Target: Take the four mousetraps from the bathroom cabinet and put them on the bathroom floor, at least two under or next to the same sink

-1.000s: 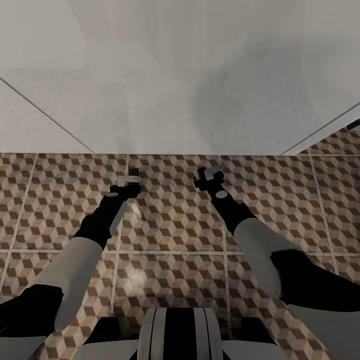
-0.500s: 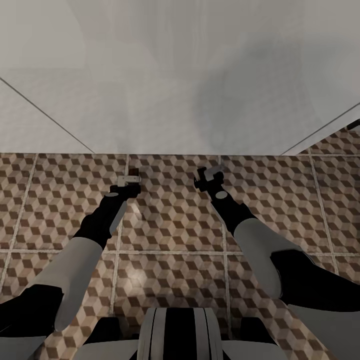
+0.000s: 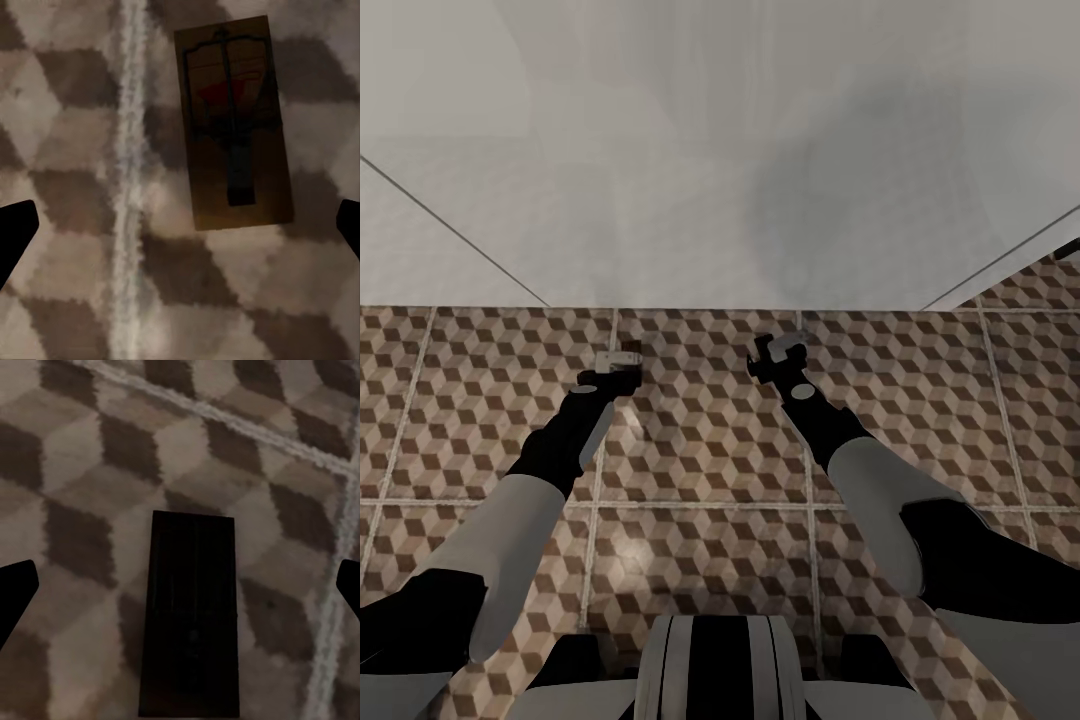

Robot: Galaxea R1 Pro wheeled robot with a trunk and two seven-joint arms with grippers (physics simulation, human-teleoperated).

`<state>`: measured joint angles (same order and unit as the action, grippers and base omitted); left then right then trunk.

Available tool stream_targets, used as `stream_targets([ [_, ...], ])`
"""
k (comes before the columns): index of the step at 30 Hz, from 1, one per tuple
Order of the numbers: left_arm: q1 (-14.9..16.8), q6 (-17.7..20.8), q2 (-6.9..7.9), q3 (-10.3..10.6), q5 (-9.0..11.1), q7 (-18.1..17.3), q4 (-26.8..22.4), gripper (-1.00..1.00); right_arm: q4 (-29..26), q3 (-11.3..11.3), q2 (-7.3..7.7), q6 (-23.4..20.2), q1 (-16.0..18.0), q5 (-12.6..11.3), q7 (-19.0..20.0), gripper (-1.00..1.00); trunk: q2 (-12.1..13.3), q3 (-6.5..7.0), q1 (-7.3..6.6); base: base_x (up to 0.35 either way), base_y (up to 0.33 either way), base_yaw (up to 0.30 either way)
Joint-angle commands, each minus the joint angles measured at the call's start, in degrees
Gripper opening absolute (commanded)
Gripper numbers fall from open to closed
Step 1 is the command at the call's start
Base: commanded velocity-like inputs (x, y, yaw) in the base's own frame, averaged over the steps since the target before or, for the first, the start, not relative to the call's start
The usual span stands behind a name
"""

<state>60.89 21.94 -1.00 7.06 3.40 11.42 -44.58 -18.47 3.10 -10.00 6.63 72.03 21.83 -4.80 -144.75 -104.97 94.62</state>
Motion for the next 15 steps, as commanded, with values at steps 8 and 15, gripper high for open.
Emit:
stream_targets([
  [8,0.0,0.2,0.09,0.2,-0.7,0.4,-0.1,1.00,0.1,0.2,0.00,0.1,0.0,0.4,-0.5,1.00,0.0,-0.03,-0.01,0.000,0.000,0.000],
  [15,0.0,0.1,0.12,0.3,-1.2,0.4,-0.1,1.00,0.1,0.2,0.00,0.1,0.0,0.4,-0.5,1.00,0.0,-0.03,-0.01,0.000,0.000,0.000],
])
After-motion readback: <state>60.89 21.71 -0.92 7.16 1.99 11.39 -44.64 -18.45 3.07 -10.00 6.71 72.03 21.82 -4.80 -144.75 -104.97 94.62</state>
